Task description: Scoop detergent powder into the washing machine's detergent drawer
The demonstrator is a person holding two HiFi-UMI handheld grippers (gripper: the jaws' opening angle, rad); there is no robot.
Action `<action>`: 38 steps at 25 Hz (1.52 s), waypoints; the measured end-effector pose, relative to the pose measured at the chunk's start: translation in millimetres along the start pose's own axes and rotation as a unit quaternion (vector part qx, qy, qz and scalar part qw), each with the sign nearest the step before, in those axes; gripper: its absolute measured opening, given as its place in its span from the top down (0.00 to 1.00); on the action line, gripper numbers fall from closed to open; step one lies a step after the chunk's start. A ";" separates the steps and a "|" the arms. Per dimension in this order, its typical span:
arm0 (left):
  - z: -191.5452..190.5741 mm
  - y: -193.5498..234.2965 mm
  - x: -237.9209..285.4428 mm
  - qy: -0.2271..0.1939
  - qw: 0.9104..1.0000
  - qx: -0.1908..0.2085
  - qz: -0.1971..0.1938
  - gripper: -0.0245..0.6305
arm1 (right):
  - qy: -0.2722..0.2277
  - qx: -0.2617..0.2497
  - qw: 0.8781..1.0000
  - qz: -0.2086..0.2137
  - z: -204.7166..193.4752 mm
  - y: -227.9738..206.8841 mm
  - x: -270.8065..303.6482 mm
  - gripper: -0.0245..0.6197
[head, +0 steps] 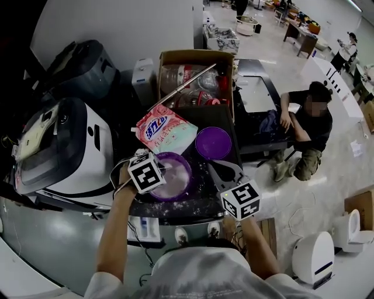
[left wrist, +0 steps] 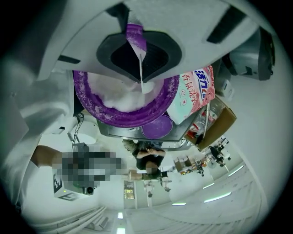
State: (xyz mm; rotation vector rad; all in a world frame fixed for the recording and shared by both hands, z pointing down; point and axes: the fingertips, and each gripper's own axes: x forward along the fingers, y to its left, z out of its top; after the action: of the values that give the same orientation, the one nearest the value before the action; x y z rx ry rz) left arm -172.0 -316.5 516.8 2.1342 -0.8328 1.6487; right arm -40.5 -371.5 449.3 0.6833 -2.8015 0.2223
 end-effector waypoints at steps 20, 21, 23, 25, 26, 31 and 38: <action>0.4 -34.3 23.3 0.066 0.992 0.050 -0.095 0.94 | 0.005 -0.012 1.000 -0.016 -3.4 -7.1 -9.2 0.95; 0.2 -36.6 23.5 0.068 0.991 0.052 -0.100 0.94 | 0.005 -0.013 1.000 -0.016 -3.2 -7.0 -9.9 0.95; 0.3 -41.1 23.5 0.074 0.989 0.058 -0.110 0.94 | 0.005 -0.013 1.000 -0.018 -2.9 -7.2 -11.7 0.95; -0.9 -45.0 23.4 0.081 0.988 0.061 -0.118 0.94 | 0.005 -0.014 1.000 -0.020 -3.0 -7.3 -13.9 0.95; -1.3 -46.7 23.4 0.084 0.987 0.063 -0.123 0.94 | 0.005 -0.014 1.000 -0.021 -2.9 -7.5 -15.0 0.95; 0.3 -51.8 24.6 0.087 0.984 0.070 -0.136 0.94 | 0.001 -0.013 0.999 -0.030 -2.9 -12.3 -20.8 0.95; 5.3 -62.8 21.2 0.072 0.981 0.071 -0.165 0.94 | 0.000 -0.009 0.999 -0.040 -4.4 -18.8 -28.3 0.95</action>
State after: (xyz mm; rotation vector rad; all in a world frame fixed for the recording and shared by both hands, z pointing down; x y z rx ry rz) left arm -125.6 -275.9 541.7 2.0762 -0.3053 1.6979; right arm -6.4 -374.8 447.4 0.7904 -2.7664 0.1817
